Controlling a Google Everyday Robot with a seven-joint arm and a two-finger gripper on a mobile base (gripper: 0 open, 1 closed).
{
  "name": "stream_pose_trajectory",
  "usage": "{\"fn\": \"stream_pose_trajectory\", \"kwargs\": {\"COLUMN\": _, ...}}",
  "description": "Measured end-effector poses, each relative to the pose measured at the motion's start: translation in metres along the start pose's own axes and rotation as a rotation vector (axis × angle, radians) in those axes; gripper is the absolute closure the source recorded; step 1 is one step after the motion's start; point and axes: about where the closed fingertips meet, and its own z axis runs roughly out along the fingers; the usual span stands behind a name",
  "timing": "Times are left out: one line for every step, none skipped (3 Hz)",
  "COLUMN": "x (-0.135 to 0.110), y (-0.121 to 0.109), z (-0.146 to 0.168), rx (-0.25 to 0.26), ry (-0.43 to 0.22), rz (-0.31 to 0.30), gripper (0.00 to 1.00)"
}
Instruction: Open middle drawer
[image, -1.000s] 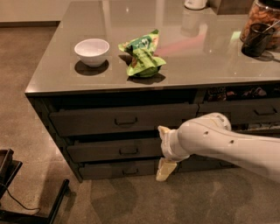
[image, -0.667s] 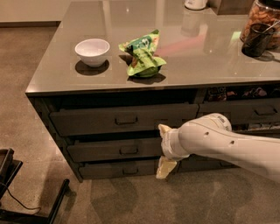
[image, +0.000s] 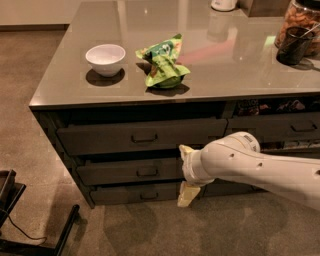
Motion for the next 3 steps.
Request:
{"fn": "stream_pose_trajectory", "kwargs": {"x": 0.008, "y": 0.011, "z": 0.028, "rx": -0.020, "ry": 0.021, "rz": -0.022, "gripper": 0.00}}
{"fn": "stream_pose_trajectory", "kwargs": {"x": 0.024, "y": 0.007, "z": 0.096, "rx": -0.021, "ry": -0.019, "rz": -0.018, "gripper": 0.00}}
{"fn": "stream_pose_trajectory", "kwargs": {"x": 0.024, "y": 0.007, "z": 0.096, "rx": -0.021, "ry": -0.019, "rz": -0.018, "gripper": 0.00}}
